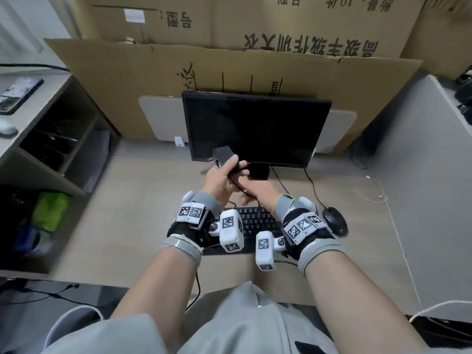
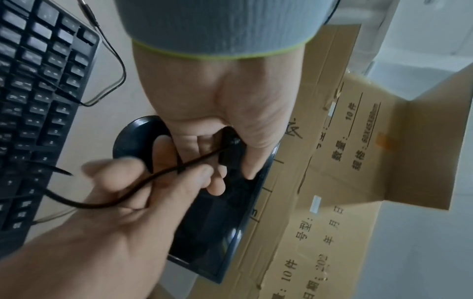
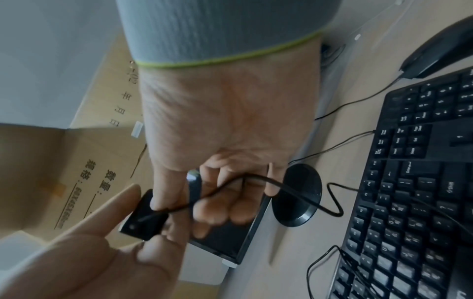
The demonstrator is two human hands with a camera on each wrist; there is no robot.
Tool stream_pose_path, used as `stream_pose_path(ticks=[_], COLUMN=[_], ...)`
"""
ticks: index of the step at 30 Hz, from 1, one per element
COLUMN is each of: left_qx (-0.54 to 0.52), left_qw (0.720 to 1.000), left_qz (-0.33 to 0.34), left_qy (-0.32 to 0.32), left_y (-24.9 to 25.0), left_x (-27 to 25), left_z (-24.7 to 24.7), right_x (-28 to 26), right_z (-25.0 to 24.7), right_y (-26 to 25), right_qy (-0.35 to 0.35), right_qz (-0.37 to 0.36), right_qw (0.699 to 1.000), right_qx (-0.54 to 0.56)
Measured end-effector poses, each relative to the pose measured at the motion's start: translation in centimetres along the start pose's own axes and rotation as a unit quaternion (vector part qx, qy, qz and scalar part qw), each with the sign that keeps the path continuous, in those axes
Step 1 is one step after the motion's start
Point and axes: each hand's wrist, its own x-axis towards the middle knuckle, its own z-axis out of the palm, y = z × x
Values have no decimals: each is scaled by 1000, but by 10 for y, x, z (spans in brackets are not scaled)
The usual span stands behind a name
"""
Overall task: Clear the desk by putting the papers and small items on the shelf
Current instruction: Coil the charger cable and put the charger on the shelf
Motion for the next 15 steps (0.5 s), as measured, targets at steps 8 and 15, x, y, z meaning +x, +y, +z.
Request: stream_pose_path(ticks=[8, 15], left_qx=[-141, -94], left_qw=[988, 989], left_qz=[40, -76], left_qy=[41, 84], left_y=[38, 61], left_x=[-5, 3], left_z=[6, 18], right_x=[-12, -6], right_z=[-16, -57], right_y=[-24, -30], right_qy=[24, 153], right_qz=[-52, -27], right_qw=[998, 988], right_qx=[36, -14])
